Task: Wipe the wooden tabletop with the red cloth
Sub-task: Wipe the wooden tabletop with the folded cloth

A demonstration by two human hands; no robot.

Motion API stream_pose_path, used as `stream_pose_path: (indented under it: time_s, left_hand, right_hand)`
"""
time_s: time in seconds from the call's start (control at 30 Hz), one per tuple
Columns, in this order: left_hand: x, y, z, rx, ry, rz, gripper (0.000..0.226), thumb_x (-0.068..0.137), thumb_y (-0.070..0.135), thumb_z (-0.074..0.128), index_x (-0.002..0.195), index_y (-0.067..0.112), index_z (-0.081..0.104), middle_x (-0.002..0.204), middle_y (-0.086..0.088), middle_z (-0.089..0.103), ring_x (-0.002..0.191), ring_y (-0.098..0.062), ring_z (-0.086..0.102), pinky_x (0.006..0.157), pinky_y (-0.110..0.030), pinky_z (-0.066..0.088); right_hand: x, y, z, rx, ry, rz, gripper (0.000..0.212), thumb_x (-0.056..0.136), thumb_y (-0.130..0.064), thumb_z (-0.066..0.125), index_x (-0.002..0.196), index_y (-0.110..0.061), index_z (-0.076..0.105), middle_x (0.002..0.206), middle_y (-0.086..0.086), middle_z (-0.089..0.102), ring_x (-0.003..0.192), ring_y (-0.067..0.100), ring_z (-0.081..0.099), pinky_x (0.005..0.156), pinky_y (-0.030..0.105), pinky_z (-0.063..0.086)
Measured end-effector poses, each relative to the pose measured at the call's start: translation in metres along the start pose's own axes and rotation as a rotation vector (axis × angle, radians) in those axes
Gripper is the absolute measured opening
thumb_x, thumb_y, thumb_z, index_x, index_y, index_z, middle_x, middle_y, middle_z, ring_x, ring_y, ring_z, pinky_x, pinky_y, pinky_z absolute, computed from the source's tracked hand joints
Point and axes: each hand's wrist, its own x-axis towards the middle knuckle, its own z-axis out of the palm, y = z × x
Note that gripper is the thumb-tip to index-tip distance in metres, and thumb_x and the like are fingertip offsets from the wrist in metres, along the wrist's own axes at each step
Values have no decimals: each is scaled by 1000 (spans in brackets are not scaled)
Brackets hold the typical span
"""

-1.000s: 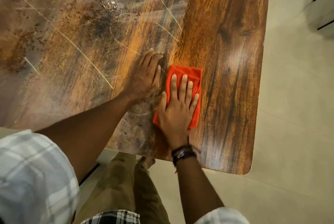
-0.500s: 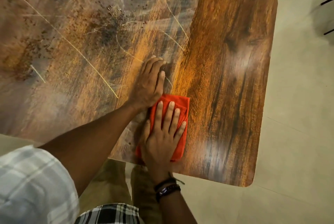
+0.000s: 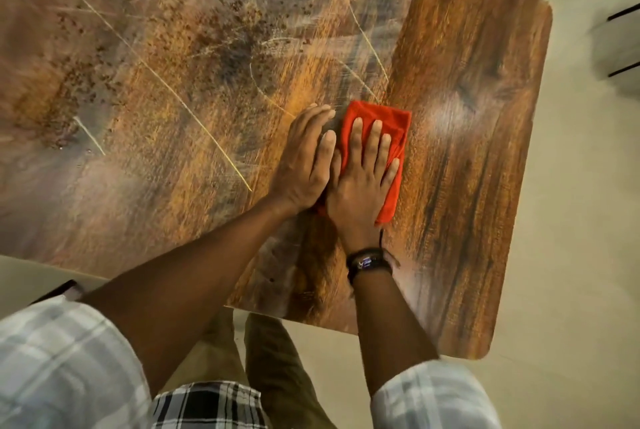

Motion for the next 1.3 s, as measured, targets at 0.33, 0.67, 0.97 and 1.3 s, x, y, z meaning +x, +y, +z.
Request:
stream_pose_path:
  time_s: [0.33,0.67,0.97,1.3]
  left_hand:
    - [41,-4,-6,256,18,40,49,104,26,31,140,-3,45,149,-19,43,145,-34,30,121,-49,21]
    - [153,-27,-9,757,-220,112,61,102,35,21,155,5,18,164,-17,12,153,-35,4,123,-52,4]
    - [151,-28,-7,737,-161,131,56,102,31,25,149,2,33,158,-16,30,151,-32,18,123,-50,12]
    - [151,-26,-9,719,-176,109,56,101,30,25,152,6,31,160,-13,28,151,-29,18,124,-47,11]
  right_hand:
    - [-136,-12,6,-44,-35,14,60,101,-47,32,157,-26,29,166,4,20,154,25,16,119,57,17]
    - [25,-13,9,28,55,79,61,101,-48,33,158,-28,25,167,2,17,155,21,10,124,54,6]
    - [199,-6,0,53,-9,122,60,104,-47,29,160,-30,13,169,1,4,156,22,1,124,52,-4]
    - [185,-7,-3,62,-41,17,60,104,-44,30,160,-30,12,169,1,2,156,21,-1,124,52,-4]
